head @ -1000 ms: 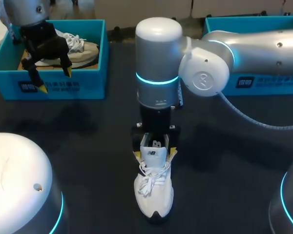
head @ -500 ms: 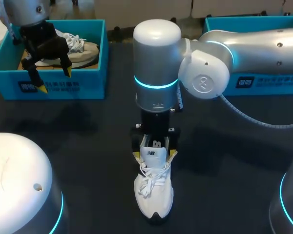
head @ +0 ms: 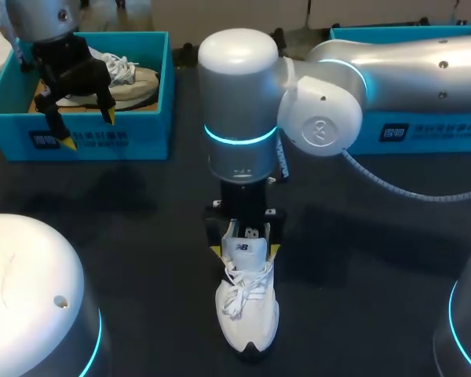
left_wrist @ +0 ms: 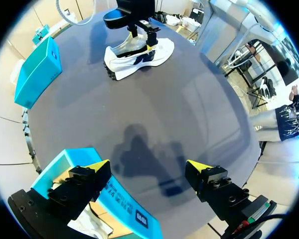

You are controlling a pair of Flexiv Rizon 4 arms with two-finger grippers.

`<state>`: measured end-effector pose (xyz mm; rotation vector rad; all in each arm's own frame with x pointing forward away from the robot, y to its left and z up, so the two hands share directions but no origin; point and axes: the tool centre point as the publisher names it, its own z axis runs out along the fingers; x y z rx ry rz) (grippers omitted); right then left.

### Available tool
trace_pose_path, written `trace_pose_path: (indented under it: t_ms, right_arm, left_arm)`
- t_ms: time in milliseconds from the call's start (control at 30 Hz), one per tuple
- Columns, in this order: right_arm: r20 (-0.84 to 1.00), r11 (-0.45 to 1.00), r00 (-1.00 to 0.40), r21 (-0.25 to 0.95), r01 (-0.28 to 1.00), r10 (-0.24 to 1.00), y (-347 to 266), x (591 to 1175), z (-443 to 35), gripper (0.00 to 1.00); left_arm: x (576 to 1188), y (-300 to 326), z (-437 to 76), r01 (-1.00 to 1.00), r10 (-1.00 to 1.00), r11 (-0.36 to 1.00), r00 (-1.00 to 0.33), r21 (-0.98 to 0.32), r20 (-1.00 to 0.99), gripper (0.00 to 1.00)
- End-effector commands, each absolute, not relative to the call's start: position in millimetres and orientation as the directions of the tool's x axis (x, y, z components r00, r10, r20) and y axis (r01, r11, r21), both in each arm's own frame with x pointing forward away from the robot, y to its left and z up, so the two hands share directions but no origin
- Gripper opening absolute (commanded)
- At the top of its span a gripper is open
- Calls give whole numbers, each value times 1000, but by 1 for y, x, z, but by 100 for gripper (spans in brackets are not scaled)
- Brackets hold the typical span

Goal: Take the shoe out of the shoebox, open the shoe tongue, remove and reinsert the insole, then place the shoe into the shoebox

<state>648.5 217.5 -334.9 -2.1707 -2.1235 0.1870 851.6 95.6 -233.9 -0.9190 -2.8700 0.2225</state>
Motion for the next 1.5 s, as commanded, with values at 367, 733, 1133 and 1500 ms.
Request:
trace_pose_path:
  t_ms: [367, 733, 1133, 1500]
  right_arm:
    - [-26, -63, 60, -130, 990, 998, 211, 630, -314, 100]
    - [-19, -92, 90, -148, 985, 996, 207, 608, -304, 100]
    - [11, -105, 108, -163, 981, 994, 222, 569, -290, 100]
    - [0, -63, 64, -176, 982, 998, 244, 543, -285, 100]
  left_arm:
    - [851, 96, -233, 567, 584, 805, -809, -174, 69, 100]
    - [851, 96, -233, 567, 584, 805, -809, -174, 69, 100]
    - [851, 96, -233, 567, 584, 805, -809, -174, 69, 100]
    - [851, 96, -233, 567, 584, 805, -809, -174, 69, 100]
